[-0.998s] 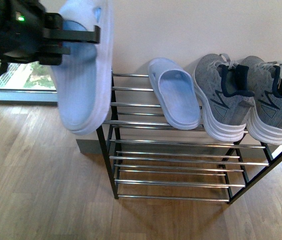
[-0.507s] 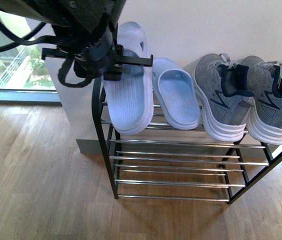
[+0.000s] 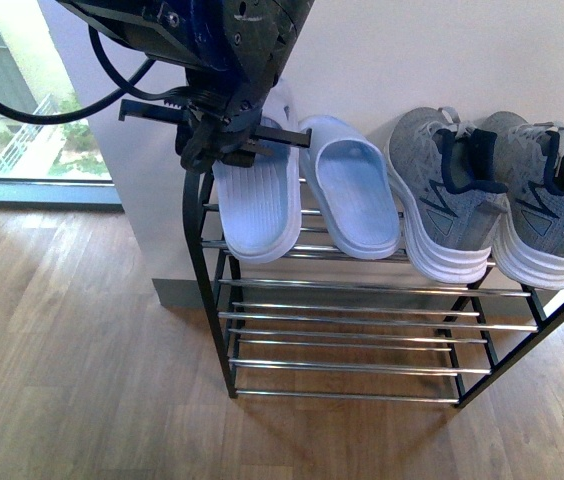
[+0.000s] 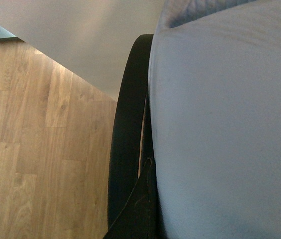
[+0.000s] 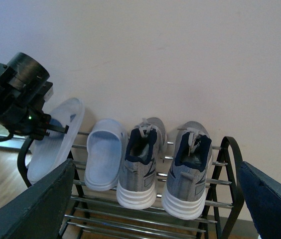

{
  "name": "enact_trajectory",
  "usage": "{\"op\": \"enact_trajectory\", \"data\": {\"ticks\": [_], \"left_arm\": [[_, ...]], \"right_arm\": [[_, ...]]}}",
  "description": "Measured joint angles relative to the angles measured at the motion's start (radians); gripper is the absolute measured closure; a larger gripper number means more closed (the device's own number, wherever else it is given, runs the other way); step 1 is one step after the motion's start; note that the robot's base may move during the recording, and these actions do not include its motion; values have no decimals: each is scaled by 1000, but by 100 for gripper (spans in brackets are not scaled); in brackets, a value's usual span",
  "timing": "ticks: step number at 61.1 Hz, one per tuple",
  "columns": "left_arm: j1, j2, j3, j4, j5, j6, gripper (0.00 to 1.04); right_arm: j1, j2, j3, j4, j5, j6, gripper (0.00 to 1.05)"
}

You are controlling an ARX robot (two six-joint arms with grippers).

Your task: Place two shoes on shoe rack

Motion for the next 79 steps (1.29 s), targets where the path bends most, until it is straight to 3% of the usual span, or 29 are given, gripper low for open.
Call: {"op": "enact_trajectory", "data": {"ticks": [22,60,79], "left_arm": [[3,88,85,-69,-53,23,102],[-17,32,51,-43,62,-94,9],[-6,-93,-55,-2,16,-119,9]], "right_arm": [[0,0,0,0,0,0,9],[0,0,0,0,0,0,9],[0,0,0,0,0,0,9]]}}
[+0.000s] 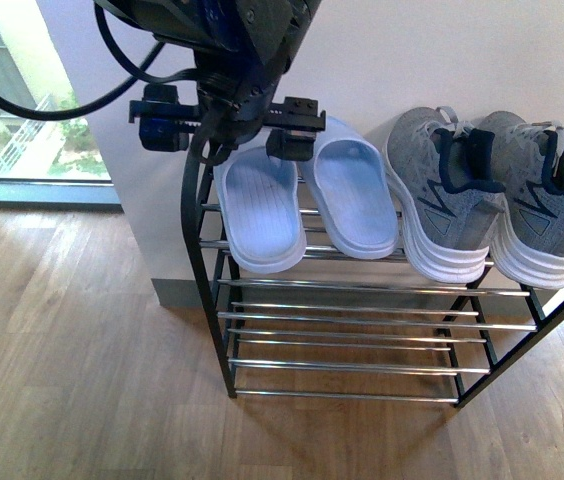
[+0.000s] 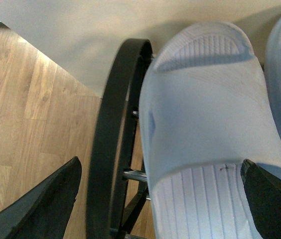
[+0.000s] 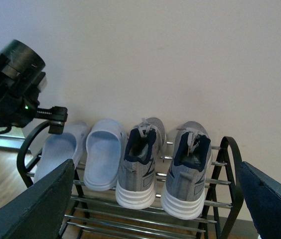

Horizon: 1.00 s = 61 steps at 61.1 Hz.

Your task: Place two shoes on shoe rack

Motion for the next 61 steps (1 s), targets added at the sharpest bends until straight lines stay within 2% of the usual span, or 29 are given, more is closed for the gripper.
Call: {"op": "enact_trajectory", "data": {"ticks": [16,22,27,37,50,61], "left_arm": [[8,-179,-197,117,-33,0,9],[8,-284,-303,190,-49,2,9],[13,-385,-408,264,-99,27,9],[38,-574,-603,330,-119,29,9],[77,-880,-854,344,-139,26,9],[112,-1220,-1047,241,-158,1,9]], "right_arm": [[0,0,0,0,0,0,9],[0,0,0,0,0,0,9],[0,0,0,0,0,0,9],[0,0,0,0,0,0,9],[0,0,0,0,0,0,9],[0,0,0,0,0,0,9]]}}
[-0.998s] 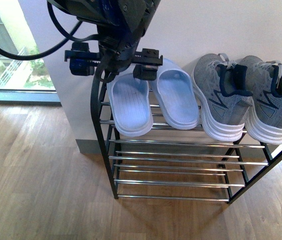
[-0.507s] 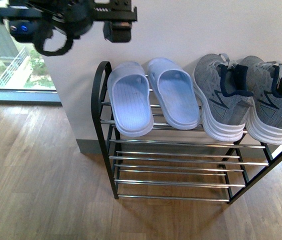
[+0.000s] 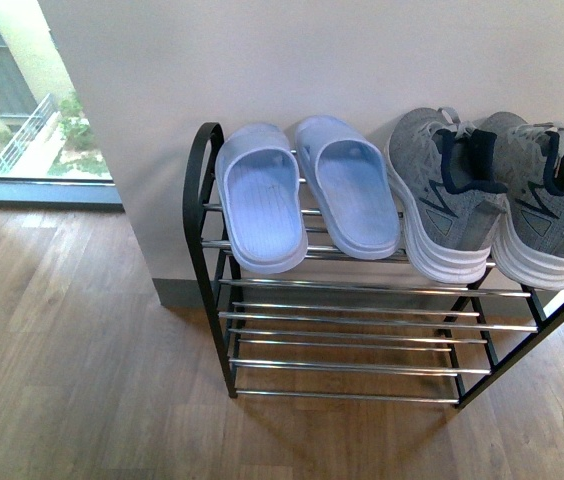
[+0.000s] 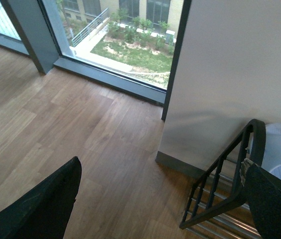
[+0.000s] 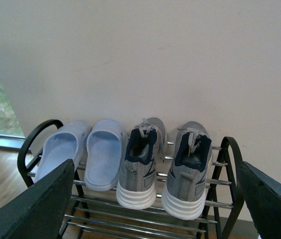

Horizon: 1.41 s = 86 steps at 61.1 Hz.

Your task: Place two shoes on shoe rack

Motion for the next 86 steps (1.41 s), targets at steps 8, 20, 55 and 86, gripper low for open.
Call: {"op": "enact_trajectory", "data": {"ticks": [8,20,55,86], "left_arm": [[47,-202,-93,-96,-5,-9,9],[183,-405,-177,-133,50,-25,9],[360,-638,-486,343,614,371,91],[360,-840,-566,228,615,378,103]], "right_arm": [[0,0,0,0,0,0,9],[0,0,0,0,0,0,9],[0,0,0,0,0,0,9],[0,0,0,0,0,0,9]]}}
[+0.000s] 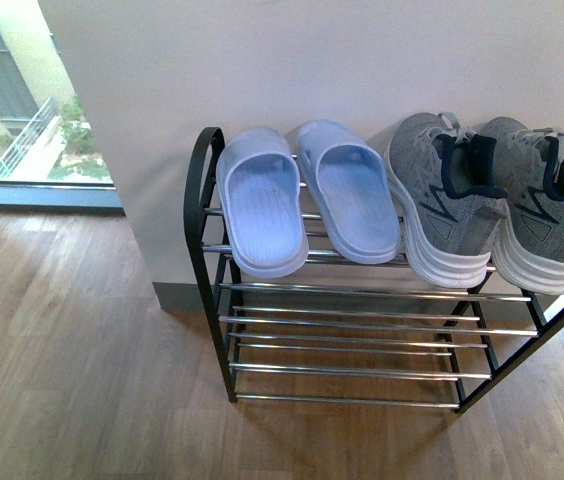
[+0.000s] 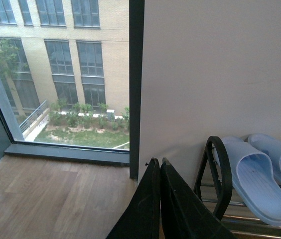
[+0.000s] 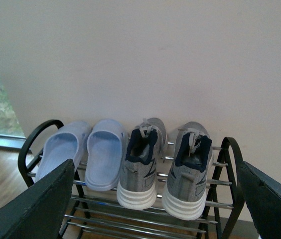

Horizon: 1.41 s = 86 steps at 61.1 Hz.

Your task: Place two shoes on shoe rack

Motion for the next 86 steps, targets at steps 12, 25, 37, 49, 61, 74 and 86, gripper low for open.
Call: {"op": "enact_trajectory", "data": {"ticks": [12,25,37,49,61,74,86], "left_arm": [[1,-62,-24,-27,1,0,103],[1,-113,-24,-79,1,0,103],[1,-278,-24,-259,1,0,103],[2,-283,-24,-266,1,1,103],[2,-283,-24,-266,1,0,98],[2,-283,-24,-266,1,0,62],[2,-283,-24,-266,1,0,28]], "right_arm": [[0,0,0,0,0,0,9],[0,0,0,0,0,0,9],[0,0,0,0,0,0,9],[0,0,0,0,-2,0,9],[0,0,0,0,-2,0,9],[0,0,0,0,-2,0,9],[0,0,0,0,-2,0,9]]}}
